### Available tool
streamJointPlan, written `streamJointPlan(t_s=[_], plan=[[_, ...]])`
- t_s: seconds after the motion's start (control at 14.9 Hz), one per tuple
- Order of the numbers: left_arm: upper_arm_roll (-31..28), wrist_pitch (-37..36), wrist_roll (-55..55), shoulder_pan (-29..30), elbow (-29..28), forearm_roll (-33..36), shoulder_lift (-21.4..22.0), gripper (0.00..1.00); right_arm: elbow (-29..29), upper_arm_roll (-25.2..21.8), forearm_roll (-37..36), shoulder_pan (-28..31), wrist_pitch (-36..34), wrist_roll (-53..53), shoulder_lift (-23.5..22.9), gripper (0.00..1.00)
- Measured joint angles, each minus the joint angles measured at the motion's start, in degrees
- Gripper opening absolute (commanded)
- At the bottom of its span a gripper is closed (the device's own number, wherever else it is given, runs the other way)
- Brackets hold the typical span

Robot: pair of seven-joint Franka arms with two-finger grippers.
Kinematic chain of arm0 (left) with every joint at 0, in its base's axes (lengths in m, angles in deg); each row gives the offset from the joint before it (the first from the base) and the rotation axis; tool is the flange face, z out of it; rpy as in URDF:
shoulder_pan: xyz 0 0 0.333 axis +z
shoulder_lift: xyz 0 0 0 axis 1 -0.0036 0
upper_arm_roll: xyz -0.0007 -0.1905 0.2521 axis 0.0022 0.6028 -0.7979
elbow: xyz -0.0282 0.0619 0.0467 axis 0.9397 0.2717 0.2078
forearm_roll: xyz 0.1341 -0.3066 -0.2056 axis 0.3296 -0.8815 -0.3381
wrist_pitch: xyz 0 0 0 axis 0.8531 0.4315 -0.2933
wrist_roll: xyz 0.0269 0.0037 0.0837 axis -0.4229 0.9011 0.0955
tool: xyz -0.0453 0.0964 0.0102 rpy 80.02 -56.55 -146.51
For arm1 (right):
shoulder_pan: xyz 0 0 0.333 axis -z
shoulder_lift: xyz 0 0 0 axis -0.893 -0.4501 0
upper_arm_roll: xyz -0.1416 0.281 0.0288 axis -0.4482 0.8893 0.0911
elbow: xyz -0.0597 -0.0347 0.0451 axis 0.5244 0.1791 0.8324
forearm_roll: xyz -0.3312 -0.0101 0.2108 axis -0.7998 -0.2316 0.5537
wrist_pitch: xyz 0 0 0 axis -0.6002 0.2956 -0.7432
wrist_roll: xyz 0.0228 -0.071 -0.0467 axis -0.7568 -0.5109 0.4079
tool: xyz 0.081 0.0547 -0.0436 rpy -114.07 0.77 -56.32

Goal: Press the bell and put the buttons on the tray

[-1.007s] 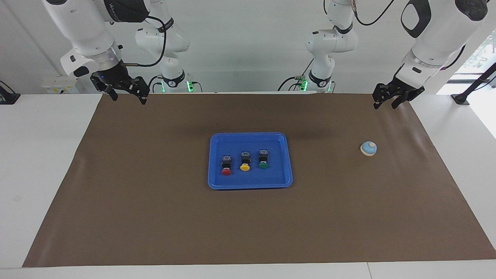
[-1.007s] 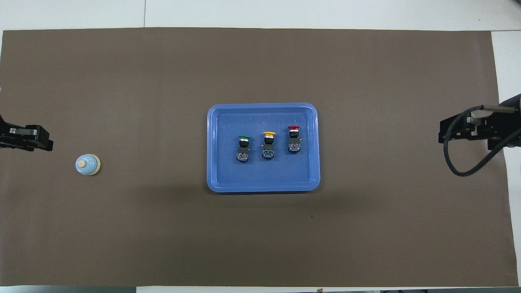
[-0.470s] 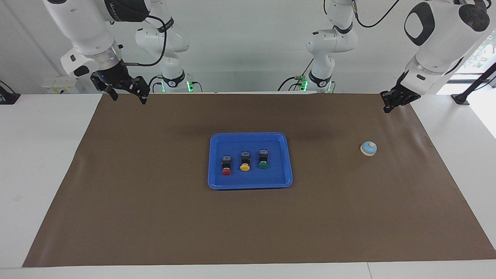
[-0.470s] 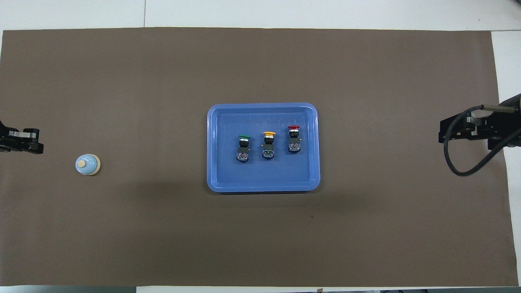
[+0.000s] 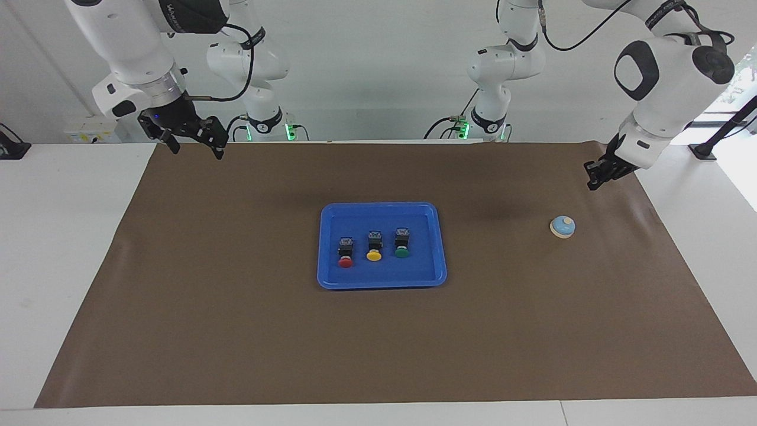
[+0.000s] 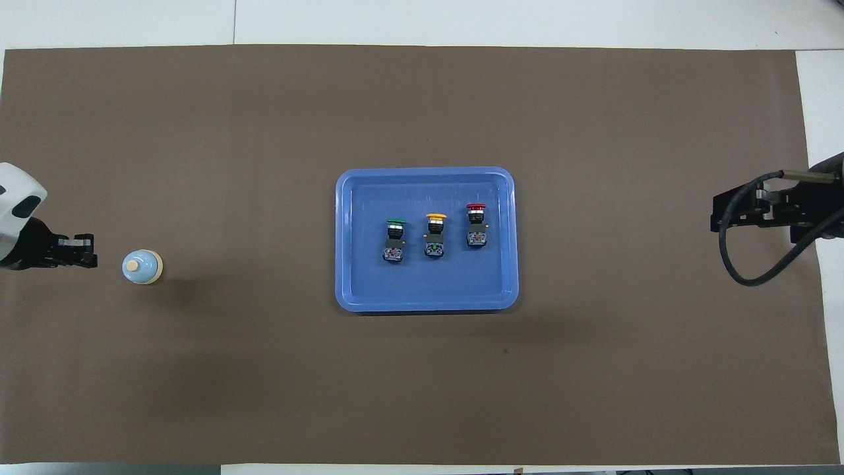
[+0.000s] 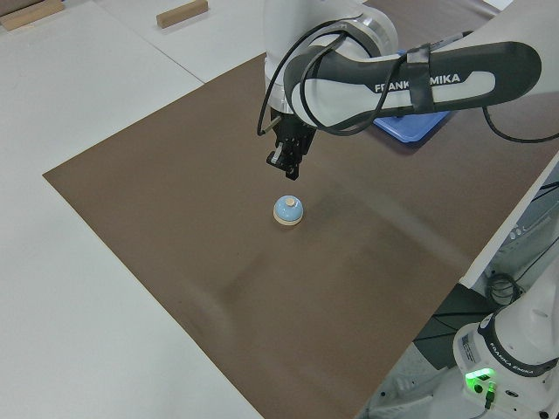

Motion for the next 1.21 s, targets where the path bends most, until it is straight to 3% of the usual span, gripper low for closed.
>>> streamJointPlan(t_s=[0.2, 0.81, 1.01, 1.21], plan=[[0.2, 8.7, 0.0, 0.0, -3.0, 0.0, -2.4, 0.0, 0.0, 0.0, 0.0, 0.0, 0.0, 0.0, 0.0, 1.0], [0.8, 17.9, 0.2, -0.1, -9.9, 0.0, -1.6, 0.0, 0.0, 0.0, 0.0, 0.0, 0.0, 0.0, 0.0, 1.0], [0.9, 11.3, 0.3, -0.3, -6.0, 0.0, -2.2, 0.0, 0.0, 0.0, 0.0, 0.0, 0.0, 0.0, 0.0, 1.0], [1.3, -3.1, 0.3, -0.6, 4.8, 0.0, -2.0, 0.0, 0.0, 0.0, 0.0, 0.0, 0.0, 0.0, 0.0, 1.0]])
